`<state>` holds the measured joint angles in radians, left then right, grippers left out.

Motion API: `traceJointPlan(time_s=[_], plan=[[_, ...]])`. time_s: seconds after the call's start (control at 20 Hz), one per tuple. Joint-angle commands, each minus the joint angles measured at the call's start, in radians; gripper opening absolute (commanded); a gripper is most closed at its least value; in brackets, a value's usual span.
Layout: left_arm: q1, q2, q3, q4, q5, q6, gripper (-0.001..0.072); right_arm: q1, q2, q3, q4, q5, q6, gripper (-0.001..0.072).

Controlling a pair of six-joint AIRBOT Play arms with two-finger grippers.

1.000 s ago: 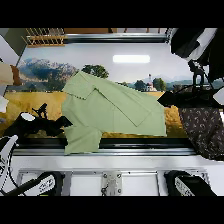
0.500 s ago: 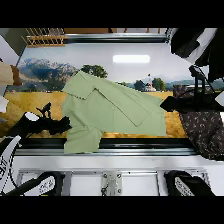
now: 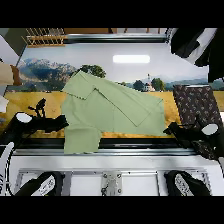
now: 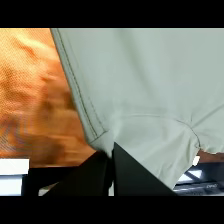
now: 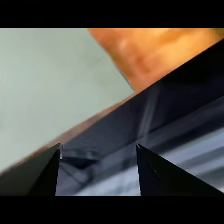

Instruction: Fold the clothes and pants, and hang the long-sleeved shirts on hangers.

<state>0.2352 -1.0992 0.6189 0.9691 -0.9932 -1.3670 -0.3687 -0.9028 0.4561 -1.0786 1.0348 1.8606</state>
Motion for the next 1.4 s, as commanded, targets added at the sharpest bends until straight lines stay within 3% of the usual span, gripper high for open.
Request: traceJointPlan(time_s=[0.0,0.25,0.65,0.75,0.9,1.0,1.1,1.2,1.35], plan=[[0.001,0.018,0.0,0.004,-0.002,0.002,0.0008,-0.001,0.001,-0.123,0.107,-0.229,0.051,0.0491],[0.001,0.018,0.0,0.004,-0.002,0.002,0.0007,0.107,-0.028,-0.123,0.107,-0.359,0.051,0.049],[0.001,0.018,0.0,0.004,-0.002,0.002,0.0007,0.211,-0.093,-0.122,0.108,-0.396,0.005,0.0482],[0.001,0.018,0.0,0.004,-0.002,0.002,0.0008,0.215,-0.093,-0.121,0.108,-0.4,-0.031,0.0177],[0.001,0.018,0.0,0.004,0.002,0.002,0.0007,0.214,-0.093,-0.112,0.106,-0.402,-0.088,0.001],[0.002,0.018,0.032,0.012,0.002,0.002,0.0007,0.21,-0.089,-0.058,0.079,-0.383,-0.164,0.0009],[0.003,0.037,0.151,0.046,-0.034,-0.002,0.0006,0.189,-0.07,0.078,-0.025,-0.316,-0.167,0.0009],[0.006,0.092,0.335,0.056,-0.067,-0.002,0.0006,0.164,-0.042,0.298,-0.152,-0.2,-0.176,0.0009],[0.005,0.208,0.659,0.056,-0.092,-0.021,0.0007,0.152,0.003,0.647,-0.204,-0.039,-0.28,0.0009]])
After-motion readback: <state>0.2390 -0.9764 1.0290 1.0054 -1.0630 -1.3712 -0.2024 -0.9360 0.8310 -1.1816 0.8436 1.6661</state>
